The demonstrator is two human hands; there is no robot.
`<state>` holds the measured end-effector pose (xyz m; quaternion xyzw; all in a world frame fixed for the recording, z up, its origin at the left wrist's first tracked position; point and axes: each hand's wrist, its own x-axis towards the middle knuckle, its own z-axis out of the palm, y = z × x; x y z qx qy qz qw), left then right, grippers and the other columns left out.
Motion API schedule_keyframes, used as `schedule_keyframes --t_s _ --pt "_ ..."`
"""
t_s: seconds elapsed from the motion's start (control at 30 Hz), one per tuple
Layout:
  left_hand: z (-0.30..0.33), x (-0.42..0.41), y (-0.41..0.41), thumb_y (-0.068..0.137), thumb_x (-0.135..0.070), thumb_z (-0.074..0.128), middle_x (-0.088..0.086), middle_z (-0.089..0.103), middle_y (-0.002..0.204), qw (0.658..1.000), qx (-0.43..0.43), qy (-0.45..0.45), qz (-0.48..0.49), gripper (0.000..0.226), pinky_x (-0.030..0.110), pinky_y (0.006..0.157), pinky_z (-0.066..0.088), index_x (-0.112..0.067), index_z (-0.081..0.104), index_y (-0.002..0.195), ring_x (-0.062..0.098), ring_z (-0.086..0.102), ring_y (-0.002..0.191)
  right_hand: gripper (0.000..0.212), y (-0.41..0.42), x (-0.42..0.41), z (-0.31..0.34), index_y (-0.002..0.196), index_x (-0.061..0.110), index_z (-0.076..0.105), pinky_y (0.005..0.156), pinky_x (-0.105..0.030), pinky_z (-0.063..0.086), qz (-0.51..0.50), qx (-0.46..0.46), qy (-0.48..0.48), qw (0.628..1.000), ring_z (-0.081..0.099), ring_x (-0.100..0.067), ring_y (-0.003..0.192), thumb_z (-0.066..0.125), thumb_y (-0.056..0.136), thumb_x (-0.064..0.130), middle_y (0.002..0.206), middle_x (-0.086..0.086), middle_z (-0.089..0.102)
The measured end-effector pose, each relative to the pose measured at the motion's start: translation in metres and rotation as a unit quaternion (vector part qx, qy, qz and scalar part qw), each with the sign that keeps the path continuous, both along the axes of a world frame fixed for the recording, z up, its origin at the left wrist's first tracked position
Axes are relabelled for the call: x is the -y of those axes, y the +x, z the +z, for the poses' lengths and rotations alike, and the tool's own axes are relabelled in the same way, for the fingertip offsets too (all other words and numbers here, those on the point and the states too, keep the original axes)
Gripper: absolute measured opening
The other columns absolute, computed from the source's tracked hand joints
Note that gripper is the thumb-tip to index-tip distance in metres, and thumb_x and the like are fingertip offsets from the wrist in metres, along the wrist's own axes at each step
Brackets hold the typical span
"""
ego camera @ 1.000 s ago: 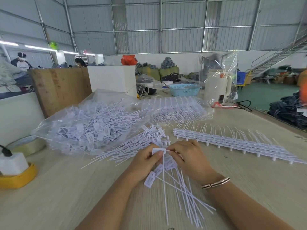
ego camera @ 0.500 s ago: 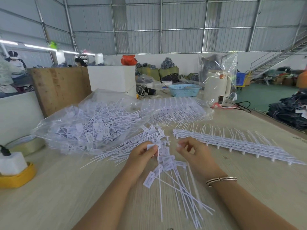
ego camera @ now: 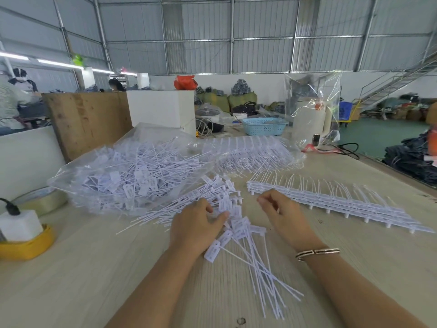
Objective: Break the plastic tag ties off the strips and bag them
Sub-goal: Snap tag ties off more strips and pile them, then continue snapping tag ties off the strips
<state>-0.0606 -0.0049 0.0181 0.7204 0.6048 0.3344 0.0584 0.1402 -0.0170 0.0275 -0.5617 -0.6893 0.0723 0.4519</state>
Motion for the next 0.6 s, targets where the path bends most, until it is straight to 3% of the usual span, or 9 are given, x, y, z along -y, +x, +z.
schedule_keyframes --t_s 0.1,0.2,0.27,0.33,0.5,0.6 --pt "0.016 0.007 -0.002 0.090 -0.053 0.044 -0.008 0.047 0.055 1.000 -0.005 0.021 0.010 0.044 0.026 0.050 0.033 -0.022 0.044 0.060 0.012 0.047 0.052 0.035 0.008 0.007 0.015 0.069 0.015 0.060 0.049 -0.022 0.035 -0.052 0.069 -0.093 0.992 0.047 -0.010 0.046 0.046 0.095 0.034 0.054 0.004 0.054" --pt "0.029 0.016 -0.004 0.090 -0.057 0.040 -0.005 0.049 0.041 0.993 -0.047 -0.104 -0.041 0.062 0.024 0.054 0.041 -0.015 0.052 0.046 0.015 0.047 0.041 0.052 0.012 0.018 0.024 0.058 0.014 0.065 0.064 -0.028 0.047 -0.030 0.163 -0.249 0.954 0.054 -0.012 0.049 0.042 0.092 0.045 0.052 0.002 0.058" --pt "0.030 0.023 -0.002 0.088 -0.064 0.032 -0.005 0.064 0.050 0.972 -0.089 -0.203 -0.079 0.067 0.027 0.072 0.052 -0.015 0.067 0.058 0.011 0.061 0.050 0.051 0.009 0.023 0.022 0.054 0.019 0.063 0.069 -0.027 0.047 0.004 0.200 -0.323 0.925 0.057 -0.011 0.052 0.042 0.091 0.047 0.050 0.004 0.059" --pt "0.028 0.026 0.002 0.087 -0.068 0.029 -0.002 0.070 0.068 0.965 -0.131 -0.212 -0.086 0.067 0.033 0.081 0.052 -0.016 0.070 0.076 0.014 0.067 0.069 0.044 0.004 0.024 0.020 0.056 0.021 0.061 0.062 -0.022 0.043 0.042 0.200 -0.349 0.915 0.054 -0.008 0.051 0.046 0.091 0.044 0.051 0.006 0.057" --pt "0.018 0.029 0.014 0.087 -0.069 0.030 0.005 0.065 0.095 0.967 -0.198 -0.142 -0.070 0.063 0.030 0.069 0.040 -0.015 0.062 0.095 0.024 0.062 0.091 0.036 -0.013 0.027 0.017 0.054 0.023 0.061 0.052 -0.017 0.034 0.181 0.177 -0.331 0.909 0.043 0.002 0.041 0.052 0.089 0.029 0.050 0.009 0.052" --pt "0.017 0.030 0.015 0.089 -0.061 0.035 0.001 0.063 0.094 0.962 -0.215 -0.138 -0.101 0.050 0.030 0.068 0.040 -0.018 0.060 0.092 0.019 0.059 0.084 0.041 -0.021 0.027 0.013 0.051 0.031 0.062 0.056 -0.020 0.035 0.229 0.157 -0.339 0.899 0.043 0.002 0.044 0.052 0.090 0.021 0.052 0.012 0.054"
